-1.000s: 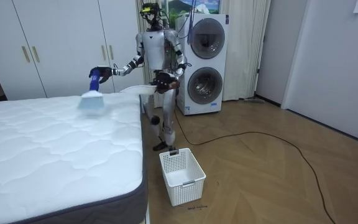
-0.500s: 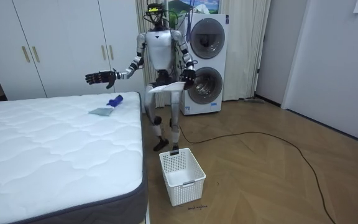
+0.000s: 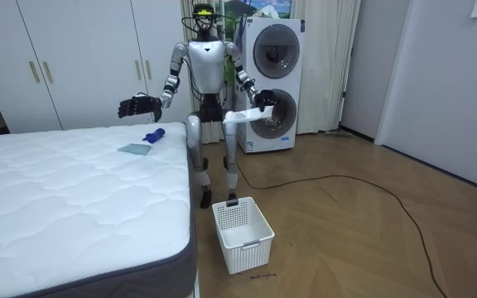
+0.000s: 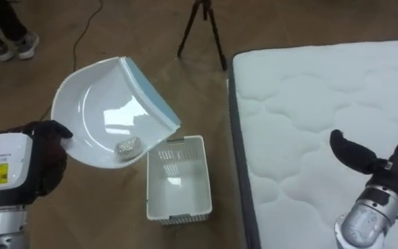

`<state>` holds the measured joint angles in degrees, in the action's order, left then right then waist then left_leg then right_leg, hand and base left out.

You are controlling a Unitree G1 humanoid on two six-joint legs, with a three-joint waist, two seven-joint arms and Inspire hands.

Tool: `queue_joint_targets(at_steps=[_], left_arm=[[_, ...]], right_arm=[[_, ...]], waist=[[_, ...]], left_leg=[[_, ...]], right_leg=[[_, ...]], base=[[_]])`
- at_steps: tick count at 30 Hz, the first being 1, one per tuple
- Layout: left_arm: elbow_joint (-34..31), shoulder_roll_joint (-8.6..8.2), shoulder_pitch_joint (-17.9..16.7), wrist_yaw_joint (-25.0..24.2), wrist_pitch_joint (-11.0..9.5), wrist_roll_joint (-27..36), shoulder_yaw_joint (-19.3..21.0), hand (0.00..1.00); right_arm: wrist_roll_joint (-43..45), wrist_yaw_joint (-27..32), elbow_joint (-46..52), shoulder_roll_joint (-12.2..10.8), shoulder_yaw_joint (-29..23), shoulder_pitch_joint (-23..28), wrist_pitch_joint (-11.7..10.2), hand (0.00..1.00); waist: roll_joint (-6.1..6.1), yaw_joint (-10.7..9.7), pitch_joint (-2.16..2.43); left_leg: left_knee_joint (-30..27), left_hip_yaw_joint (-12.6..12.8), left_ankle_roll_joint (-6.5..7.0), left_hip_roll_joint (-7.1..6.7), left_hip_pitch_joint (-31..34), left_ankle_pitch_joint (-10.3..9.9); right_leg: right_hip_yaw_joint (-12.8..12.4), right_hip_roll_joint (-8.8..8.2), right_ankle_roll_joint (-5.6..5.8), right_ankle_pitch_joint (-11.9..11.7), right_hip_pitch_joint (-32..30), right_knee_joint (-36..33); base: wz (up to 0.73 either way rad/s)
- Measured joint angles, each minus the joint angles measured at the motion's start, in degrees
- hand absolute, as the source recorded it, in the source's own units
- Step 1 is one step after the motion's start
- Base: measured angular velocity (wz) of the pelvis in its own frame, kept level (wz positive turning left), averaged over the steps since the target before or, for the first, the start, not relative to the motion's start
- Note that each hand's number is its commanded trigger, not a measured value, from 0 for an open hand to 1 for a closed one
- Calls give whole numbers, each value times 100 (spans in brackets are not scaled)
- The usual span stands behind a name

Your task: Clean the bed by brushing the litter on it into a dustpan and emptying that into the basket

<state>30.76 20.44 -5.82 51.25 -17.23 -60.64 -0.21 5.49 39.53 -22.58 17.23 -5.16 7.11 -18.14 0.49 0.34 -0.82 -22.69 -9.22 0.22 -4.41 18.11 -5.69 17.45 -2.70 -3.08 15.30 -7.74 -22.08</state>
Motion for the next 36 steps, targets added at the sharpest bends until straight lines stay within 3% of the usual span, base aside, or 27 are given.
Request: queue_joint_targets(at_steps=[7, 9, 12, 14, 16, 17, 18, 19, 20, 21, 24, 29, 30, 34, 36], left_arm=[[657, 204, 393, -281, 138, 37, 0, 100], [749, 326, 559, -296, 107, 37, -19, 100], [792, 550, 710, -433, 116, 39, -126, 100], [887, 763, 862, -559, 86, 38, -335, 100], [932, 997, 1051, -700, 54, 32, -529, 100], [972, 1118, 1225, -732, 63, 45, -665, 100], [965, 1252, 1381, -766, 64, 46, -733, 100], [966, 1339, 1463, -774, 64, 46, -777, 100], [966, 1489, 1576, -784, 63, 53, -892, 100], [973, 1502, 1609, -802, 68, 53, -940, 100], [945, 1549, 1632, -857, 71, 50, -1047, 100], [967, 1683, 1684, -1172, 180, 30, -1317, 100], [968, 1683, 1748, -1243, 291, 28, -1486, 100], [919, 1777, 2027, -1603, 549, 27, -2221, 100], [802, 1960, 2155, -1829, 577, 17, -2612, 100]], right_arm=[[402, -114, -298, 15, 34, -85, -2, 0], [458, -195, -417, 18, 160, -263, 1, 0], [478, -473, -534, 64, 529, -441, 1, 0], [554, -601, -682, 122, 756, -567, 3, 0], [631, -664, -809, 137, 925, -592, -6, 0], [645, -739, -859, 145, 965, -600, -6, 0], [641, -801, -871, 162, 993, -622, -6, 0], [633, -821, -889, 182, 1029, -632, -6, 0], [624, -862, -988, 210, 1113, -665, -11, 0], [640, -904, -1125, 275, 1185, -683, -13, 0], [663, -1074, -1173, 406, 1316, -699, -13, 0], [1121, -1349, -1177, 400, 1533, -631, -8, 0], [1139, -1418, -1177, 400, 1551, -633, 1, 0], [1172, -1643, -1237, 456, 1800, -722, 83, 0], [1280, -1730, -1255, 480, 1989, -759, 160, 0]], waist=[[64, -15, -51], [148, -144, -88], [145, -144, -93], [184, -142, -113], [216, -202, -131], [321, -247, -170], [384, -304, -197], [401, -335, -198], [389, -408, -193], [472, -480, -169], [584, -478, -141], [600, -655, -151], [599, -658, -152], [621, -749, -168], [655, -842, -187]], left_leg=[[-132, 570, 101, 71, 415, 4], [-317, 951, 231, 162, 641, -44], [-464, 1275, 354, 148, 742, -181], [-492, 1288, 396, 112, 737, -276], [-555, 1123, 427, 38, 758, -302], [-642, 868, 406, 7, 838, -316], [-673, 779, 399, -21, 975, -299], [-704, 743, 395, -50, 1058, -298], [-818, 711, 397, -137, 1155, -329], [-911, 625, 375, -181, 1196, -388], [-854, 667, 335, -199, 1271, -393], [-786, 899, 321, -59, 1361, -403], [-785, 1021, 338, -7, 1395, -412], [-781, 1073, 359, -7, 1519, -426], [-769, 1062, 360, -16, 1662, -425]], right_leg=[[420, -182, -2, 282, -240, -301], [657, -257, 11, 403, -308, -434], [584, -425, 66, 603, -450, -836], [439, -449, 90, 616, -567, -1177], [259, -554, 204, 548, -931, -1829], [-191, -450, 335, 623, -1248, -1952], [-584, -374, 370, 608, -1642, -1787], [-754, -376, 395, 542, -1847, -1630], [-977, -441, 457, 38, -2115, -1406], [-1021, -461, 373, -161, -2173, -1433], [-939, -513, 312, -61, -2274, -1487], [-833, -499, 269, -2, -2297, -1449], [-806, -503, 261, 14, -2321, -1450], [-780, -525, 281, 83, -2430, -1477], [-765, -534, 282, 85, -2560, -1501]], base=[[37], [53], [20], [9], [29], [45], [49], [57], [62], [50], [12], [17], [14], [11], [5]])
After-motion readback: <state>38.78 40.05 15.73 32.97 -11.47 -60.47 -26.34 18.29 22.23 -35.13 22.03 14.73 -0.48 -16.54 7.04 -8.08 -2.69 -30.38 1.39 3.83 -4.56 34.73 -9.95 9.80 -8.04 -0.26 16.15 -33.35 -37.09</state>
